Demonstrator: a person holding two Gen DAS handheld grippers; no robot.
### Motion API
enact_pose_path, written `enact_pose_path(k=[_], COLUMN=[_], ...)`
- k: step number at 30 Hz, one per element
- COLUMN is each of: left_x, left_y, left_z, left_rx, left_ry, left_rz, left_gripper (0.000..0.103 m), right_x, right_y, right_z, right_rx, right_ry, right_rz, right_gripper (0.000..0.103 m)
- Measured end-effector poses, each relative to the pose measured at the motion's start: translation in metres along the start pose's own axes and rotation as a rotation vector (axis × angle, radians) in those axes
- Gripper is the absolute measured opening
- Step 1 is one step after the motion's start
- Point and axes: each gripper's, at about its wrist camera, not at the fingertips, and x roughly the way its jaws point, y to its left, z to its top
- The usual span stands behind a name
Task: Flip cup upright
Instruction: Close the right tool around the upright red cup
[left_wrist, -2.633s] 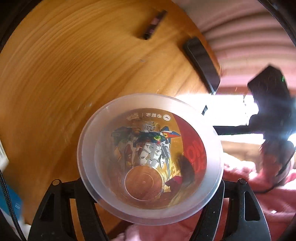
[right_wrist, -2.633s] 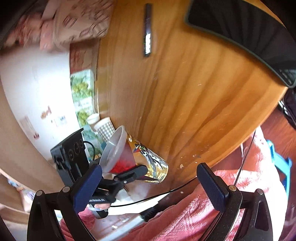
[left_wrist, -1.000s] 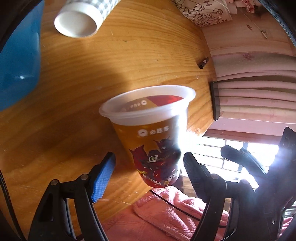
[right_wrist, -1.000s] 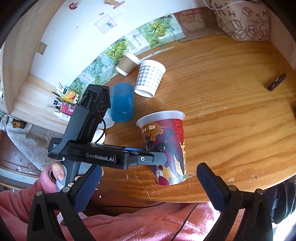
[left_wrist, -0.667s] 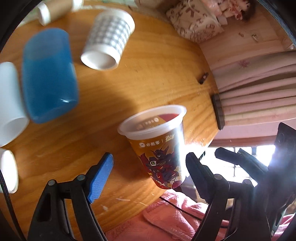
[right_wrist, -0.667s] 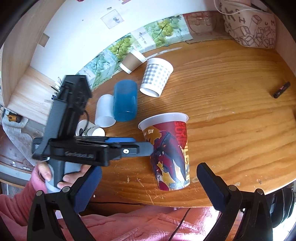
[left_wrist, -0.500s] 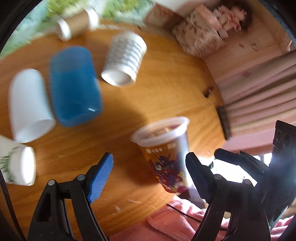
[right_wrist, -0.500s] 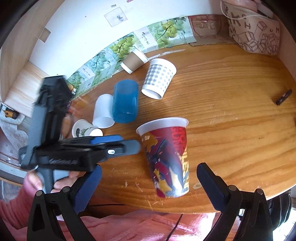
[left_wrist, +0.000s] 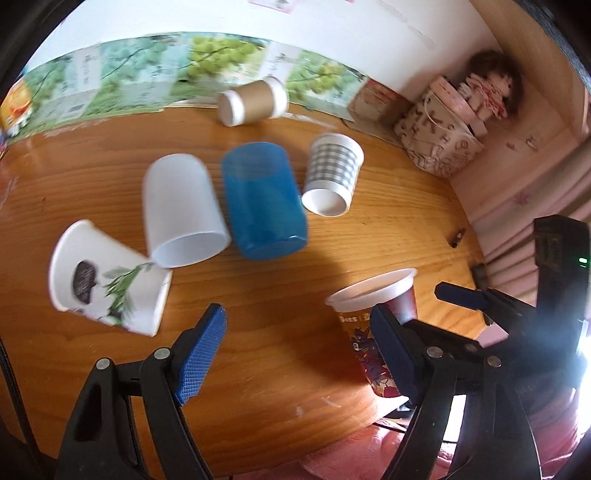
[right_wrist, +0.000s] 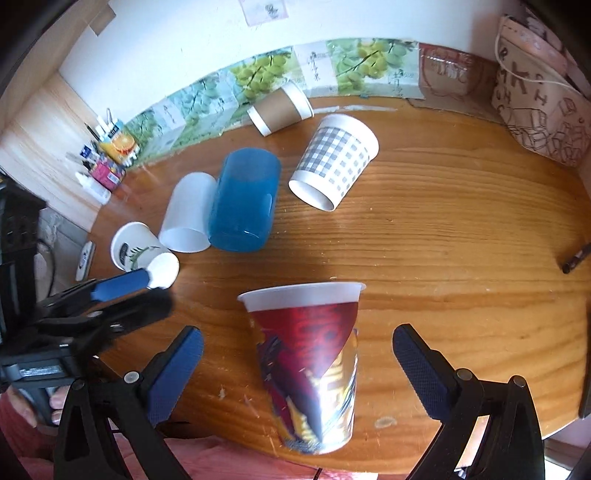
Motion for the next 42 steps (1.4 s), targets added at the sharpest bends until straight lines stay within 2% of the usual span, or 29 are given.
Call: enact_pose_path(k=[7, 16, 24, 25, 29, 42], left_x=[-0.019, -0.026, -0.028, -0.028, -0.031, -0.036], left_y=[0.021, 0.030, 0.032, 0.032, 0.030, 0.012], left_z=[-0.015, -0.025, -0.032, -0.033, -0.035, -0.041], left_rx=[-0.025, -0.017, -0.021, -0.020, -0.018, 0.020], left_ry=[-0.046, -0.042, -0.038, -0.039, -0.046, -0.059], left_rz=[0.046, 0.114, 0.113, 0.112, 0.110, 0.098], left_gripper=[0.083, 0.083, 0.083, 0.083, 0.083, 0.083], right_x=[0.029, 0.061, 0.073, 0.073, 0.073, 0.041], right_y=[0.005, 0.012, 0.014, 0.014, 0.015, 0.029], right_z=[0.007, 0.016, 0.017, 0.017, 0.017, 0.016], right_rx=[-0.005, 0.031, 0.042, 0.042, 0.027, -0.065], right_ry=[0.051, 0.129, 0.174, 0.175, 0.175, 0.077], right_rz=[0.002, 0.018, 0.007, 0.009, 0.010, 0.022], right_gripper=[0.103, 0.103, 0.103, 0.102, 0.088, 0.088])
